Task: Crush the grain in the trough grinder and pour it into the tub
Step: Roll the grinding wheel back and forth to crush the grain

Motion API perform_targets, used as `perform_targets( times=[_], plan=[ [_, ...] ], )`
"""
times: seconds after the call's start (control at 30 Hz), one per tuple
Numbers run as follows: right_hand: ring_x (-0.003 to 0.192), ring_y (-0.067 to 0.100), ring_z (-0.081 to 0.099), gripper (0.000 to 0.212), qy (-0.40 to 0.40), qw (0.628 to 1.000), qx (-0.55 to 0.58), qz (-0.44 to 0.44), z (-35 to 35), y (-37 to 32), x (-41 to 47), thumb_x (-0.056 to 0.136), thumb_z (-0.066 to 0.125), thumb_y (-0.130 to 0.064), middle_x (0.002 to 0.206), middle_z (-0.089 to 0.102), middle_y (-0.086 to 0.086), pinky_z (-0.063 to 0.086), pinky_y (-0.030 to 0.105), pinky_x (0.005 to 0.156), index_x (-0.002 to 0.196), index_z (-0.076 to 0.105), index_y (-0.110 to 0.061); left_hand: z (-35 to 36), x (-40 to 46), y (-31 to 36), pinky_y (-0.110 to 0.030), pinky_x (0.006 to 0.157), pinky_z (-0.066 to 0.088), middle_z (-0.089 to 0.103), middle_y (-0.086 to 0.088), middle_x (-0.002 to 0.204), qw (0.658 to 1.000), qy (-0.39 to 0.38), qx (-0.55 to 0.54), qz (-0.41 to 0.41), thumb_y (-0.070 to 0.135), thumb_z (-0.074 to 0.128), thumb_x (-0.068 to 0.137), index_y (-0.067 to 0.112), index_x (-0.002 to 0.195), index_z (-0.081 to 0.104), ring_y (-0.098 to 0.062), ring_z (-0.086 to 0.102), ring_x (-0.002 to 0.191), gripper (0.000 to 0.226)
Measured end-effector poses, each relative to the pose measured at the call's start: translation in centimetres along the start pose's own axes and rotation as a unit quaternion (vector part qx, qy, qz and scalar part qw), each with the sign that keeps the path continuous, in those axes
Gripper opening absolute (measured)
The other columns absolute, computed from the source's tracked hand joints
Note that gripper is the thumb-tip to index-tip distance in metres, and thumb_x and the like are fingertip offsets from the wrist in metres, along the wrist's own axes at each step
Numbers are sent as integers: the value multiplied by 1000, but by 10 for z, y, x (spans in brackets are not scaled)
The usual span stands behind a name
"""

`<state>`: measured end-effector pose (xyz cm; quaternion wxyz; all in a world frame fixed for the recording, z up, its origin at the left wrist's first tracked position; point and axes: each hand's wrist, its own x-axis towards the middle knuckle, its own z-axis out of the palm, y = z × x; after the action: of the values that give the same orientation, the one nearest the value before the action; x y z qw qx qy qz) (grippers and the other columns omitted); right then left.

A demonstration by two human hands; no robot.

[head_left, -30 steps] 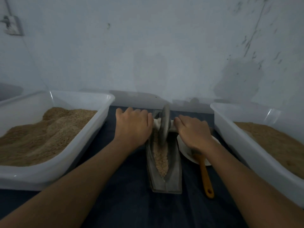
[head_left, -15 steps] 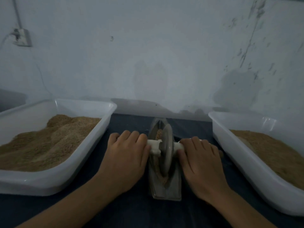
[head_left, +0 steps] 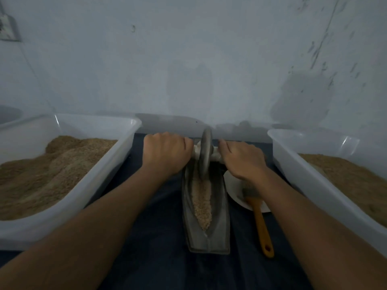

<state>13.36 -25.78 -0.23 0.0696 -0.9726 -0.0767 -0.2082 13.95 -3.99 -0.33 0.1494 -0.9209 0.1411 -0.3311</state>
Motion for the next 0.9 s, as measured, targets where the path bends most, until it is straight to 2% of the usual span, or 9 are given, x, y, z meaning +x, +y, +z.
perform_targets(
  times=[0.07, 0.13, 0.23, 0.3, 0.37, 0.53, 0.67, 0.77, 0.9],
  plan=[
    [75, 26, 57, 51, -1, 1000, 1, 2, 0, -1, -5, 110, 15, -44, 76, 56, -4, 41, 40, 68, 81, 51, -24, -2, -3, 1, -29, 56, 25, 34, 3, 63, 1000, 5, -4, 5, 15, 47, 94, 21, 70, 39, -17, 38, 55, 26],
    [73, 25, 56, 47, 28, 999, -5, -15, 2, -4, -16, 110, 15, -45, 74, 53, -7, 38, 40, 70, 80, 46, -27, -5, -14, 2, -30, 56, 22, 32, 3, 60, 1000, 20, -18, -1, 17, 49, 93, 21, 71, 42, -17, 33, 52, 23],
    [70, 18, 45, 44, 79, 996, -18, -43, 0, -8, -37, 107, 11, -50, 75, 44, -12, 34, 40, 72, 81, 41, -30, -9, -35, 2, -33, 57, 21, 32, 6, 62, 996, 54, -64, -35, 30, 33, 98, 25, 75, 38, -17, 27, 51, 25],
    [74, 16, 38, 39, 70, 995, -28, -66, -6, -8, -52, 105, 10, -53, 80, 39, -13, 30, 39, 73, 84, 37, -34, -13, -51, 1, -34, 59, 22, 36, 8, 66, 991, 79, -101, -47, 37, 25, 102, 29, 79, 35, -18, 29, 55, 27],
    [77, 15, 35, 33, 64, 994, -32, -78, -12, -9, -67, 106, 12, -54, 84, 35, -14, 27, 38, 74, 88, 35, -36, -21, -66, 1, -36, 61, 24, 42, 8, 72, 987, 99, -122, -39, 39, 25, 106, 31, 84, 32, -18, 33, 61, 24],
    [88, 11, 35, 29, 68, 993, -24, -94, -20, -11, -107, 104, 24, -57, 98, 34, -17, 31, 33, 82, 113, 44, -37, -37, -100, 2, -40, 69, 31, 39, 7, 85, 981, 116, -151, -33, 44, 29, 108, 30, 90, 37, -18, 32, 75, 25],
    [91, 9, 34, 31, 90, 989, -34, -111, -21, -10, -124, 103, 30, -56, 103, 34, -18, 34, 33, 84, 122, 44, -36, -34, -111, 0, -41, 74, 34, 40, 7, 93, 981, 119, -157, -4, 50, 29, 108, 28, 96, 43, -18, 33, 81, 29],
    [86, 9, 34, 29, 96, 989, -34, -103, -17, -10, -111, 104, 27, -56, 98, 36, -17, 31, 34, 80, 114, 45, -36, -28, -99, -3, -41, 72, 35, 39, 8, 90, 980, 106, -170, -1, 52, 27, 108, 31, 93, 38, -17, 35, 79, 28],
    [71, 14, 38, 34, 118, 990, -44, -62, -6, -16, -74, 105, 23, -53, 81, 40, -12, 33, 38, 69, 88, 41, -31, -12, -65, 1, -36, 63, 28, 44, 12, 71, 978, 95, -180, -46, 50, 30, 105, 30, 75, 36, -16, 40, 63, 36]
  ],
)
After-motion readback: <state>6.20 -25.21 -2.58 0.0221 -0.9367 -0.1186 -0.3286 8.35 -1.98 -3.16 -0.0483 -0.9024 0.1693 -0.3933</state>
